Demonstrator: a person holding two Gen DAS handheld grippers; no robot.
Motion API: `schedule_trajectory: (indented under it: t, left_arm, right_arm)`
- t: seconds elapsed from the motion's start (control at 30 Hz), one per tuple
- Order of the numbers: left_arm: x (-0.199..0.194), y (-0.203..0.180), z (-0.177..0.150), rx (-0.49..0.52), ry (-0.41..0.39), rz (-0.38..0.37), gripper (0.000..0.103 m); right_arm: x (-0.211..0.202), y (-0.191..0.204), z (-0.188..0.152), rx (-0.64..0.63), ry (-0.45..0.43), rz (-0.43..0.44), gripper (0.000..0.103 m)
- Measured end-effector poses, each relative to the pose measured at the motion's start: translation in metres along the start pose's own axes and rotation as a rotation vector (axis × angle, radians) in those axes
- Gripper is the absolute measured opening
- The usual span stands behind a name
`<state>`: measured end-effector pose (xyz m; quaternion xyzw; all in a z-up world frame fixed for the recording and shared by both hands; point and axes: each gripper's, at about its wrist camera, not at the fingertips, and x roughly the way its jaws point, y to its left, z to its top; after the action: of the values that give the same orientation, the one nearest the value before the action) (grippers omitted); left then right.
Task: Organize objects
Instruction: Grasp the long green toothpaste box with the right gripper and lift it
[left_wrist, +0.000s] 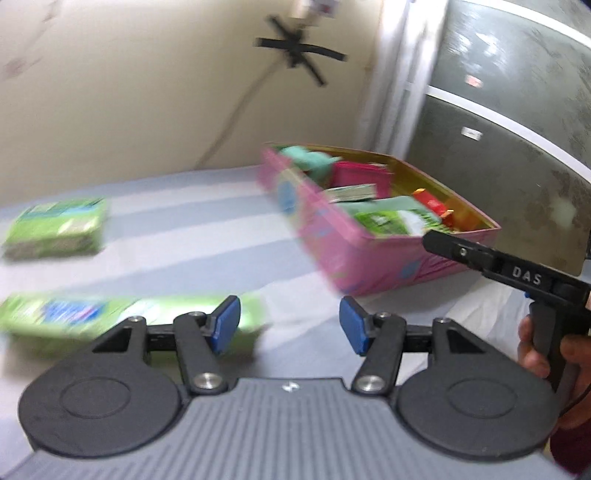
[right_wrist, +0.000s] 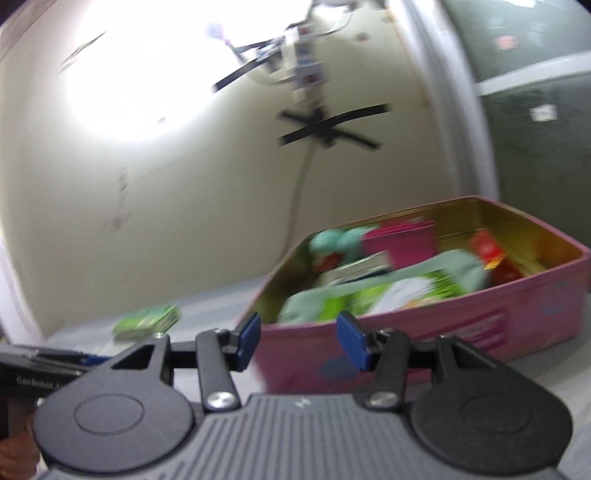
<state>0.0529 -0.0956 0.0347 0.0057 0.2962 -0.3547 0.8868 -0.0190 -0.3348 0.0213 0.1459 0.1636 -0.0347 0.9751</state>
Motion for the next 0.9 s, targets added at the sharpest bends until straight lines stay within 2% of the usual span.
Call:
schedule_trajectory:
  t: [0.23,0.27,0.3,0.37,0.43,0.57,0.67,0.73,0.8,0.9]
  left_arm:
    - [-0.044,0.093,-0.026,-0.228,-0.041,0.147,0.061]
    - [-0.05,0.104,-0.026,-0.264,-0.056,0.165,0.062]
    - [-0.055,0.115,-0.025,-0.296,-0.075,0.18,0.063]
    - [-0.063,0.134,-0.02,-0.34,-0.11,0.208,0.072]
    - [-0.062,0.148,-0.014,-0.366,-0.123,0.225,0.074]
    - [-0.042,0.165,-0.001,-0.403,-0.1,0.211,0.074]
    - [-0.022,0.166,-0.003,-0.397,-0.05,0.183,0.074]
    - [-0.013,0.163,-0.007,-0.425,-0.037,0.122,0.075]
    - [-0.015,0.151,-0.008,-0.394,-0.043,0.154,0.075]
    - [-0.022,0.142,-0.015,-0.402,-0.036,0.137,0.075]
  right_arm:
    - [0.034,0.066,-0.023,-0.093,0.166,0.17,0.051]
    - [0.038,0.075,-0.027,-0.108,0.183,0.189,0.055]
    - [0.042,0.084,-0.03,-0.131,0.194,0.203,0.058]
    - [0.049,0.1,-0.035,-0.18,0.212,0.214,0.061]
    - [0.057,0.111,-0.039,-0.21,0.239,0.224,0.062]
    - [0.074,0.122,-0.041,-0.235,0.292,0.22,0.064]
    - [0.086,0.127,-0.041,-0.252,0.309,0.213,0.064]
    - [0.095,0.128,-0.042,-0.245,0.331,0.216,0.064]
    - [0.1,0.128,-0.043,-0.23,0.341,0.212,0.065]
    - [0.095,0.125,-0.043,-0.235,0.333,0.189,0.063]
